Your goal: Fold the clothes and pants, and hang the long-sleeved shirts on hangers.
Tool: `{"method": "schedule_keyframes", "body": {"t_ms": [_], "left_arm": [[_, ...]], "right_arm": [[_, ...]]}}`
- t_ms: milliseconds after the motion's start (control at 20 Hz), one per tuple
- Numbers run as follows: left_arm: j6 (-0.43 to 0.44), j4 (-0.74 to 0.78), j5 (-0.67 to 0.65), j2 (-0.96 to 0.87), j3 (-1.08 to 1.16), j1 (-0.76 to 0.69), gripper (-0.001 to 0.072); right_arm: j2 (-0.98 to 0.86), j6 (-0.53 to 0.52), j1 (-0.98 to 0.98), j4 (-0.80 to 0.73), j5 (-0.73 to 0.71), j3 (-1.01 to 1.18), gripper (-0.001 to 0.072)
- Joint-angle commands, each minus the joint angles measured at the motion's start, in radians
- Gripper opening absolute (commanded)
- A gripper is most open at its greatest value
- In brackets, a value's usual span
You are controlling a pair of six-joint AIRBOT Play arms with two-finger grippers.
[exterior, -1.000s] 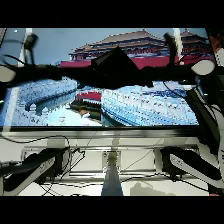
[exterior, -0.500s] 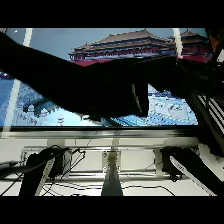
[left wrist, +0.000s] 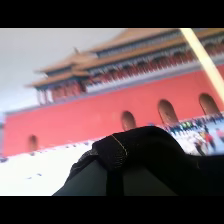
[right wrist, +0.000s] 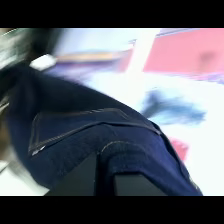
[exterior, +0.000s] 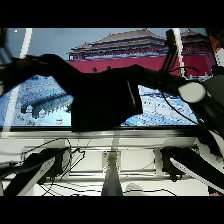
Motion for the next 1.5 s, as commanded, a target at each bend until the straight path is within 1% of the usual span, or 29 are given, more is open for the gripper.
{"method": "schedule_keyframes", "body": {"t_ms": [0,50,150,250,350,400,450,500,550,600,650,700,750,850,950,1100,1150,1300,1400,1450], "left_arm": [[-0.003,-0.071,0.086,-0.216,-0.015,-0.113,0.0043],[-0.003,-0.072,0.074,-0.241,-0.015,-0.152,0.0043],[-0.006,-0.072,0.017,-0.272,-0.015,-0.216,0.0042],[-0.052,-0.072,-0.108,-0.304,-0.015,-0.265,0.0043],[-0.114,-0.072,-0.264,-0.349,-0.016,-0.299,0.0043],[-0.145,-0.072,-0.332,-0.374,-0.016,-0.316,0.0044],[-0.165,-0.072,-0.392,-0.404,-0.016,-0.336,0.0045],[-0.17,-0.073,-0.418,-0.43,-0.016,-0.358,0.0046],[-0.183,-0.075,-0.423,-0.457,-0.016,-0.385,0.0107],[-0.183,-0.091,-0.422,-0.481,-0.016,-0.408,0.0345],[-0.182,-0.119,-0.421,-0.502,-0.016,-0.43,0.0648],[-0.182,-0.143,-0.421,-0.518,-0.016,-0.444,0.0687],[-0.182,-0.156,-0.421,-0.528,-0.016,-0.453,0.0688],[-0.182,-0.163,-0.421,-0.536,-0.016,-0.455,0.0688],[-0.182,-0.163,-0.422,-0.536,-0.016,-0.45,0.0688],[-0.182,-0.163,-0.421,-0.536,-0.016,-0.447,0.0688],[-0.182,-0.163,-0.421,-0.536,-0.016,-0.447,0.0688],[-0.182,-0.162,-0.416,-0.539,-0.016,-0.447,0.0688],[-0.182,-0.162,-0.393,-0.539,-0.016,-0.447,0.0688],[-0.182,-0.162,-0.38,-0.539,-0.016,-0.447,0.0688]], "right_arm": [[-0.154,0.051,-0.13,-0.085,-0.084,-0.042,0.0045],[-0.183,0.048,-0.179,-0.085,-0.063,-0.042,0.0045],[-0.21,0.044,-0.266,-0.11,0.031,-0.042,0.0045],[-0.214,-0.052,-0.34,-0.148,0.2,-0.042,0.0045],[-0.217,-0.132,-0.395,-0.215,0.425,-0.042,0.0045],[-0.219,-0.163,-0.414,-0.275,0.536,-0.043,0.0045],[-0.22,-0.182,-0.424,-0.341,0.619,-0.045,0.0045],[-0.221,-0.192,-0.432,-0.404,0.675,-0.049,0.0045],[-0.222,-0.194,-0.434,-0.448,0.697,-0.052,0.0053],[-0.223,-0.208,-0.434,-0.481,0.675,-0.055,0.0257],[-0.223,-0.213,-0.434,-0.493,0.629,-0.055,0.0599],[-0.223,-0.211,-0.434,-0.496,0.575,-0.055,0.07],[-0.224,-0.186,-0.434,-0.5,0.511,-0.055,0.0699],[-0.237,-0.1,-0.441,-0.519,0.433,-0.054,0.0697],[-0.283,-0.065,-0.488,-0.511,0.441,-0.048,0.0694],[-0.37,-0.091,-0.604,-0.425,0.496,-0.039,0.0689],[-0.386,-0.123,-0.647,-0.374,0.496,-0.039,0.0685],[-0.433,-0.322,-0.79,-0.095,0.497,-0.039,0.0683],[-0.486,-0.451,-0.846,0.08,0.568,-0.039,0.0683],[-0.517,-0.495,-0.851,0.135,0.598,-0.039,0.0683]]}}
